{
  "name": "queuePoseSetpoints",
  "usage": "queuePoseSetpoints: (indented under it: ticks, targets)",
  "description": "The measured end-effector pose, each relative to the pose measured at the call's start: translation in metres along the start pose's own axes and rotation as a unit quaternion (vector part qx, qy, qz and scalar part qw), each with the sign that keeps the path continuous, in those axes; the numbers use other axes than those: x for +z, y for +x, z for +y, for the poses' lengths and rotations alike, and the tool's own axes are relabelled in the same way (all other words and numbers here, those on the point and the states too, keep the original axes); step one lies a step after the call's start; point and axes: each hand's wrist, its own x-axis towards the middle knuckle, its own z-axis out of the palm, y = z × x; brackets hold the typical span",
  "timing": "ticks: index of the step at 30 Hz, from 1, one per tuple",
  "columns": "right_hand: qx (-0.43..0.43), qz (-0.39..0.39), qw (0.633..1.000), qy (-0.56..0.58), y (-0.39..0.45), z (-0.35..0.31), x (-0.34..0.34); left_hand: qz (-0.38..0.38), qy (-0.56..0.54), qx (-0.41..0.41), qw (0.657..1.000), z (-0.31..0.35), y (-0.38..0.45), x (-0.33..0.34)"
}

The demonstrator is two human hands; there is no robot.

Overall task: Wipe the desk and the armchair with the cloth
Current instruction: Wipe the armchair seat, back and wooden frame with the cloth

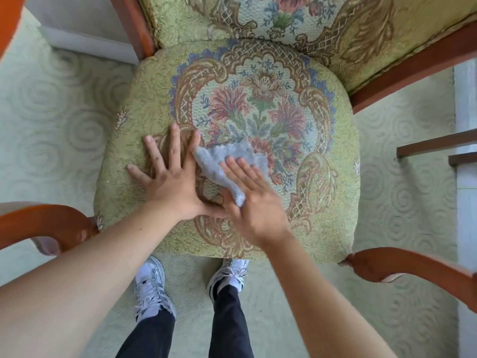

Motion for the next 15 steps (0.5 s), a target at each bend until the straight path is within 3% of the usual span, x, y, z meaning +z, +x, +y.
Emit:
queuePoseSetpoints:
  ticks: [2, 4, 6, 8, 9, 11, 13, 15]
  targets:
    - [-0.004, -0.009, 0.999, -0.054, -0.012, 0.029, -0.013, -0.002, 0.001, 0.000, 1.000, -0.001, 0.001, -0.001]
    - [0.059, 0.016, 0.996, -0.061, -0.021, 0.055, -0.025, -0.002, 0.002, 0.004, 1.000, -0.002, 0.002, -0.001]
    - [0.224, 0.082, 0.971, 0.013, -0.022, 0.081, -0.038, -0.002, 0.000, 0.006, 1.000, -0.003, 0.002, 0.000]
    - [0.410, 0.116, 0.902, 0.066, -0.014, 0.101, -0.048, 0.000, 0.001, 0.006, 1.000, -0.003, 0.003, 0.002]
    - [0.456, 0.118, 0.879, 0.077, -0.007, 0.102, -0.049, 0.002, 0.002, 0.005, 1.000, -0.003, 0.003, 0.002]
    - [0.437, 0.140, 0.884, 0.090, 0.008, 0.087, -0.043, 0.002, -0.001, 0.001, 1.000, -0.002, 0.004, 0.002]
    - [0.354, 0.156, 0.918, 0.092, 0.022, 0.054, -0.030, 0.002, -0.001, 0.000, 1.000, -0.001, 0.004, 0.002]
    - [0.251, 0.117, 0.960, 0.033, 0.031, 0.019, -0.012, 0.000, -0.002, -0.004, 1.000, -0.001, 0.004, 0.003]
